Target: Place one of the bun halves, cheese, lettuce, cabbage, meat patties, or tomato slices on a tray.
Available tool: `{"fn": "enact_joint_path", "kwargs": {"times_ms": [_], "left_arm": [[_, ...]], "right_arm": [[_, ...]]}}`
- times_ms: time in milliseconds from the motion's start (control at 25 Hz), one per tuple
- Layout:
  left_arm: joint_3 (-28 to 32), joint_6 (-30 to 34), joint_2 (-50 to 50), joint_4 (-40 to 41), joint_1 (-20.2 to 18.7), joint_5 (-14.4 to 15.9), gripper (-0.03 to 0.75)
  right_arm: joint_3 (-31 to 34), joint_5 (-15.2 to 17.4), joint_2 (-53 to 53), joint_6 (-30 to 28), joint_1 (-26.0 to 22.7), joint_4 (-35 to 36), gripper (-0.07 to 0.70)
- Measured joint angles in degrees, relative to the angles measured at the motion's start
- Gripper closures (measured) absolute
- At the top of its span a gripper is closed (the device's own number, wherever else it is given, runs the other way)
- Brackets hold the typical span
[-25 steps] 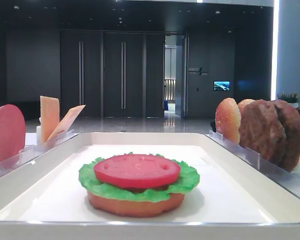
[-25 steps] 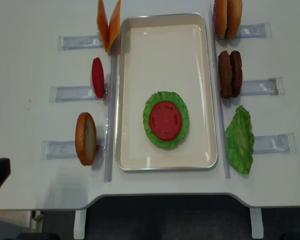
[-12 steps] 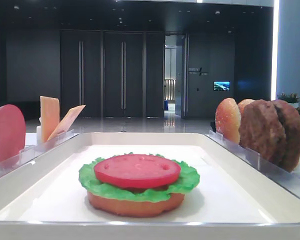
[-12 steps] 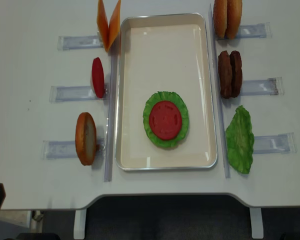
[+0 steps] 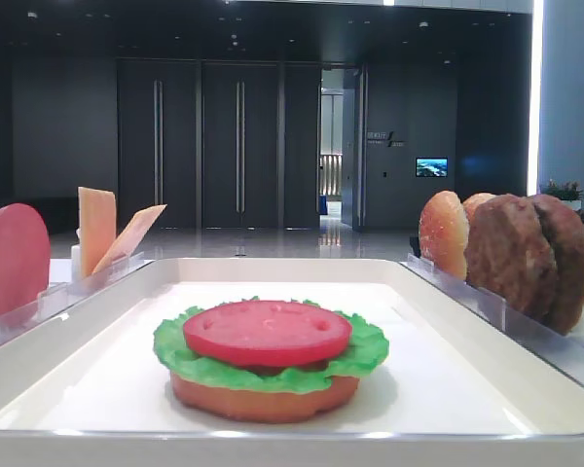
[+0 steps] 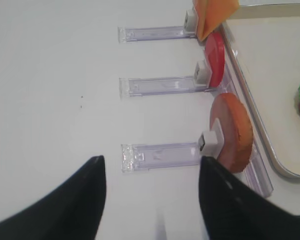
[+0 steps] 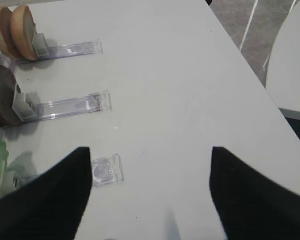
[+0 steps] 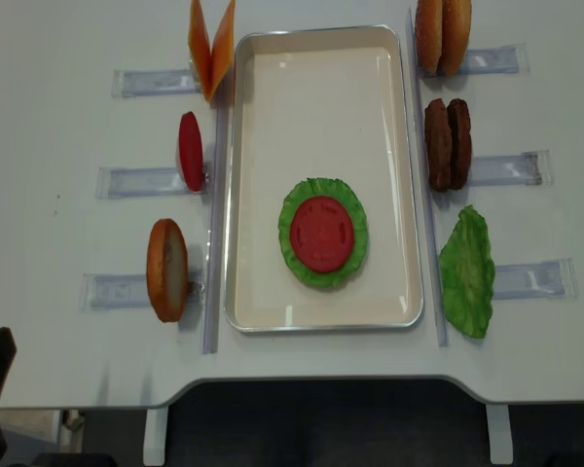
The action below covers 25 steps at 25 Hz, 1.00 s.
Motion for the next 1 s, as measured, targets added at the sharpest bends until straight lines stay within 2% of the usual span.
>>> {"fn": "enact_joint_path", "kwargs": {"times_ms": [360, 1000], "left_arm": [[0.0, 0.0, 0.0, 0.0, 0.0, 0.0, 0.358], [0.0, 0.1, 0.0, 0.0, 0.0, -0.1, 0.368]], "right_arm": [[0.0, 0.0, 0.0, 0.0, 0.0, 0.0, 0.155], [0.0, 0.0, 0.0, 0.0, 0.0, 0.0, 0.156]]}}
